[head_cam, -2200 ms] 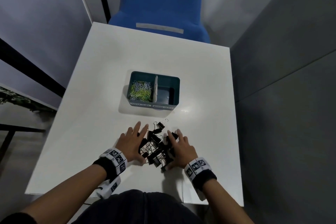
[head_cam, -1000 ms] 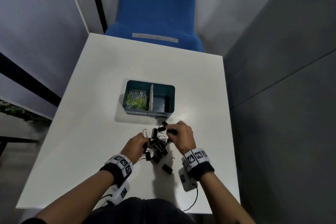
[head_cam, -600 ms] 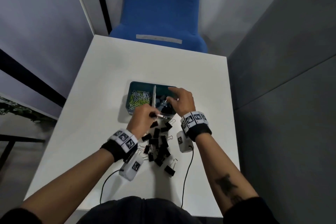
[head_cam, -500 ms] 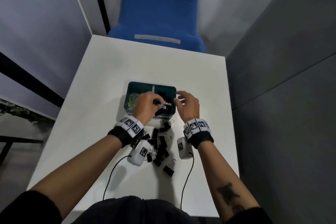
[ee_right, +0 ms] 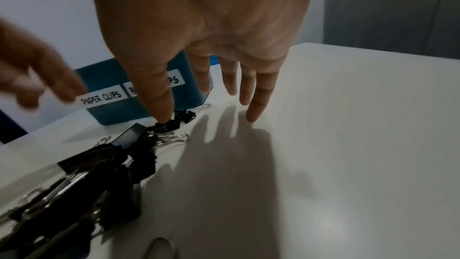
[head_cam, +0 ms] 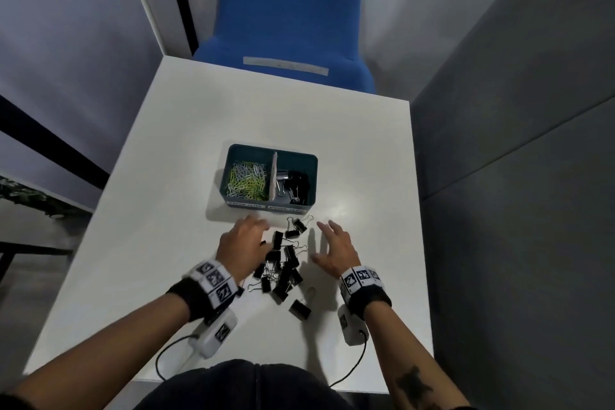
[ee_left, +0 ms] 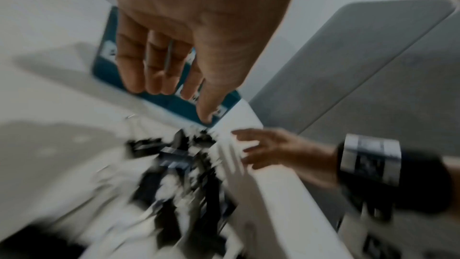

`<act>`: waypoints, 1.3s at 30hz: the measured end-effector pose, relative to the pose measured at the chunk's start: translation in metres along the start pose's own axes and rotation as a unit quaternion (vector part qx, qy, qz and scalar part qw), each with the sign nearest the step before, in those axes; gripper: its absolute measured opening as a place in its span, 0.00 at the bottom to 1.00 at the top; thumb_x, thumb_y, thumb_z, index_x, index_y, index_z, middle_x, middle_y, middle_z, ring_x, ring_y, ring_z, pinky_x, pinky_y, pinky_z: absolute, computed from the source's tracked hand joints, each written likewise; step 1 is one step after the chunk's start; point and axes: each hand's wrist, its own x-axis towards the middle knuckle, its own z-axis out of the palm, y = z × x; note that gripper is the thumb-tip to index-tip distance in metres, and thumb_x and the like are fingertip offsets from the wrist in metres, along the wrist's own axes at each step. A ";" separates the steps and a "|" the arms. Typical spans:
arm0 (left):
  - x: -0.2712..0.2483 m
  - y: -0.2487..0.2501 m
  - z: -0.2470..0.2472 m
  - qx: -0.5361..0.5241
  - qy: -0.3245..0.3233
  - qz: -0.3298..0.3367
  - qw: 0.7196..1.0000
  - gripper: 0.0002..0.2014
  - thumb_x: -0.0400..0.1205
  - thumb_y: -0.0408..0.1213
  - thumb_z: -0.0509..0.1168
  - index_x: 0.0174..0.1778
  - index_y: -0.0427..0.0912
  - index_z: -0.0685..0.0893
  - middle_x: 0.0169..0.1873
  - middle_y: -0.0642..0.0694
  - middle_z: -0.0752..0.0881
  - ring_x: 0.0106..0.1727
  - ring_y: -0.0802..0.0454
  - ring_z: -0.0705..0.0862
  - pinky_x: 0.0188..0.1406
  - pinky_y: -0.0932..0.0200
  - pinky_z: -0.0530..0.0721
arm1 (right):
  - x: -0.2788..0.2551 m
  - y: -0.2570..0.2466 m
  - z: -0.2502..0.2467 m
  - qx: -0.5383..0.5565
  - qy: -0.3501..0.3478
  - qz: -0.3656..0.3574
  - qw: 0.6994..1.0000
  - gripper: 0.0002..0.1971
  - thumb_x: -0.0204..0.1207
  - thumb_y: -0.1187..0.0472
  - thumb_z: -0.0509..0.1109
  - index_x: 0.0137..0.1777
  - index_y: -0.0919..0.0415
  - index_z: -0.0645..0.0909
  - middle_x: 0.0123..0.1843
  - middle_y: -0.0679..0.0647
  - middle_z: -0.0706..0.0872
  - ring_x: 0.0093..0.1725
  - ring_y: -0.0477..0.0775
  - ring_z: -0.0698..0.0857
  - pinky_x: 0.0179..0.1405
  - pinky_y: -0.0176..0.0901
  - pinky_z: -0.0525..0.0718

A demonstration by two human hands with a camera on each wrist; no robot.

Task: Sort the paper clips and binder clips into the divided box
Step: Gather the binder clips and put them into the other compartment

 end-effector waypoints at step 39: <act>0.004 -0.017 0.055 0.011 -0.112 0.085 0.990 0.22 0.73 0.27 0.62 0.64 0.42 0.75 0.53 0.39 0.81 0.50 0.35 0.83 0.41 0.49 0.79 | -0.025 -0.020 0.044 -0.014 0.005 -0.061 0.998 0.08 0.72 0.63 0.71 0.50 0.61 0.81 0.58 0.57 0.73 0.45 0.64 0.82 0.45 0.48 0.82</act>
